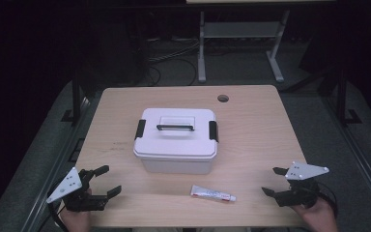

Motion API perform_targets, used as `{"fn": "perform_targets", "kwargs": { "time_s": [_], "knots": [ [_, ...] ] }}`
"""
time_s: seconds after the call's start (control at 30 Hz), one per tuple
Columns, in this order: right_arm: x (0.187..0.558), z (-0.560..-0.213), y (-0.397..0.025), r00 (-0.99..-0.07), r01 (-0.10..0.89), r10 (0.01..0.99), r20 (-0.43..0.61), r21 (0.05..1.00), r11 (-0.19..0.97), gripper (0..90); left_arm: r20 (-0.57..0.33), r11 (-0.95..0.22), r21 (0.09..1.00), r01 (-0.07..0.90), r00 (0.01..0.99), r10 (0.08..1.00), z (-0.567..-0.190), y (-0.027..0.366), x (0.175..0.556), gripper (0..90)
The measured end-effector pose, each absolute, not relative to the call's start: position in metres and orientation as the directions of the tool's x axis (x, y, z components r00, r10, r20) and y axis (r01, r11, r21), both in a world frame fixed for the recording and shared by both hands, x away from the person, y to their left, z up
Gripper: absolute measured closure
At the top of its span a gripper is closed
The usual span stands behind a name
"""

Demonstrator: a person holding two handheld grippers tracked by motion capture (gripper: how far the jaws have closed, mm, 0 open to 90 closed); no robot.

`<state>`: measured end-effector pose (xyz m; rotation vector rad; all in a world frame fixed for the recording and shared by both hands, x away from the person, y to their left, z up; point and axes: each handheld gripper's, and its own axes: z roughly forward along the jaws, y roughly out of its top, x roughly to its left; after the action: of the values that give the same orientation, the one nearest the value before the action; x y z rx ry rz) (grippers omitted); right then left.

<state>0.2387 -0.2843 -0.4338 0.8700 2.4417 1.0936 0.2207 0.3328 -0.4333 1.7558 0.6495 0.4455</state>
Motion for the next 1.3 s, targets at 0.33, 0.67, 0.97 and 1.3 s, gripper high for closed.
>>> {"fn": "perform_targets", "kwargs": {
  "time_s": [0.33, 0.67, 0.97, 1.3],
  "knots": [
    [0.249, -0.410, -0.280, -0.794, 0.382, 0.606, -0.036, 0.746, 0.545, 20.1, -0.032, -0.186, 0.963, 0.195, 0.768, 0.640, -0.433, 0.335, 0.220, 15.7],
    [0.258, -0.381, -0.271, -0.824, 0.351, 0.564, -0.056, 0.731, 0.585, 20.1, -0.040, -0.187, 0.961, 0.206, 0.766, 0.641, -0.435, 0.335, 0.222, 15.7],
    [0.270, -0.357, -0.257, -0.848, 0.315, 0.523, -0.085, 0.712, 0.628, 19.8, -0.041, -0.175, 0.964, 0.199, 0.766, 0.641, -0.434, 0.337, 0.221, 15.7],
    [0.280, -0.344, -0.241, -0.874, 0.285, 0.474, -0.104, 0.681, 0.675, 19.8, -0.049, -0.170, 0.964, 0.204, 0.765, 0.642, -0.435, 0.338, 0.221, 15.7]
  ]
}}
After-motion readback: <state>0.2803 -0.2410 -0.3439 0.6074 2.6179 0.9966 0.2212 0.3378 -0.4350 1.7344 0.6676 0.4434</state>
